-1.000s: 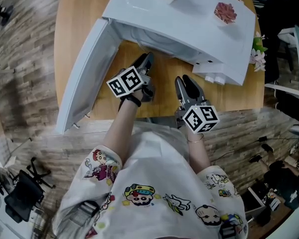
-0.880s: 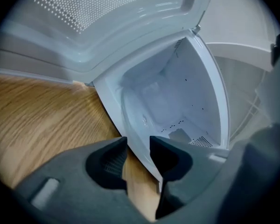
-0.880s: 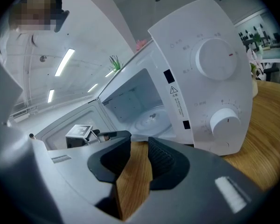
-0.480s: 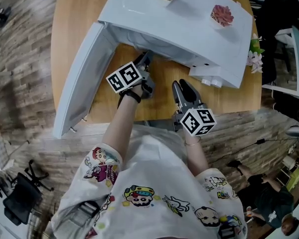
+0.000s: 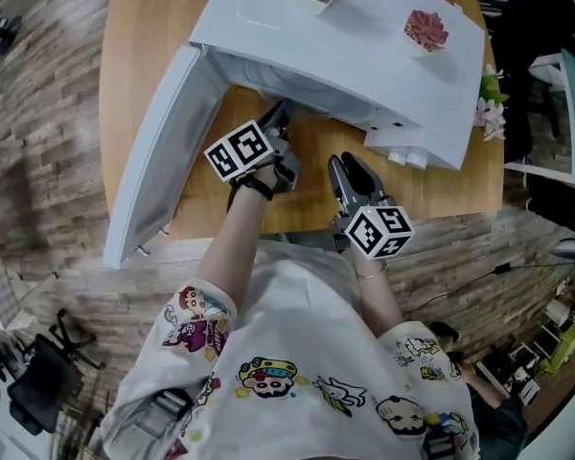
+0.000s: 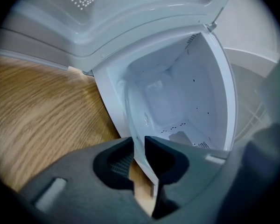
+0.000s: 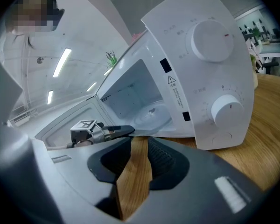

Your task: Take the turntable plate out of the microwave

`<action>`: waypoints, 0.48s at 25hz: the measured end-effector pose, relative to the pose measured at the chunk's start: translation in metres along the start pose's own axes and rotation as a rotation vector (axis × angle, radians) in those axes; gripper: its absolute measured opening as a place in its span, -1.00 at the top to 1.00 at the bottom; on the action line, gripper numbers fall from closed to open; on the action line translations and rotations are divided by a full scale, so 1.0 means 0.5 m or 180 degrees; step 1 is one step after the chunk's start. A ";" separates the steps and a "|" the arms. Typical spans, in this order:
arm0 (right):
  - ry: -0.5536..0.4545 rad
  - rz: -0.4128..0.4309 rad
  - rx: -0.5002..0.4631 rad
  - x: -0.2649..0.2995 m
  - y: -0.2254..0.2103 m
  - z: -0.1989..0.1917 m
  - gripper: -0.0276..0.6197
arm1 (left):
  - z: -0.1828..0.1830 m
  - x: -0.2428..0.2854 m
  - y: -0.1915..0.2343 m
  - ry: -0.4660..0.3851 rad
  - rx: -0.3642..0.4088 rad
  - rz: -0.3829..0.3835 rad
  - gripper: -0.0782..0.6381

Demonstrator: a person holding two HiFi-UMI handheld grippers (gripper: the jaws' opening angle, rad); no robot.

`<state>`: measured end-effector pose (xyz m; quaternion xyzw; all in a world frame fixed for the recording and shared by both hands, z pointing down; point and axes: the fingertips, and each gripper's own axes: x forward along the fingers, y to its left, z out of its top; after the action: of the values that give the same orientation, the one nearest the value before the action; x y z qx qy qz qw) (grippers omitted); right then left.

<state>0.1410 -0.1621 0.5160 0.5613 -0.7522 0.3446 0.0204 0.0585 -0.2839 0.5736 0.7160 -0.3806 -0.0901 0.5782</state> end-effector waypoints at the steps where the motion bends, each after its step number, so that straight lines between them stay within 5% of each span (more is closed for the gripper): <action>1: -0.0005 -0.0003 0.0009 0.001 -0.001 0.001 0.57 | 0.001 -0.002 -0.001 -0.0006 -0.0010 -0.0010 0.58; 12: -0.0006 -0.0022 0.0099 0.008 -0.004 -0.002 0.58 | 0.003 -0.038 -0.008 -0.0080 -0.0141 -0.0078 0.62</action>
<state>0.1410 -0.1653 0.5193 0.5645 -0.7449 0.3555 0.0121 0.0462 -0.2727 0.5635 0.7065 -0.3769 -0.1145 0.5880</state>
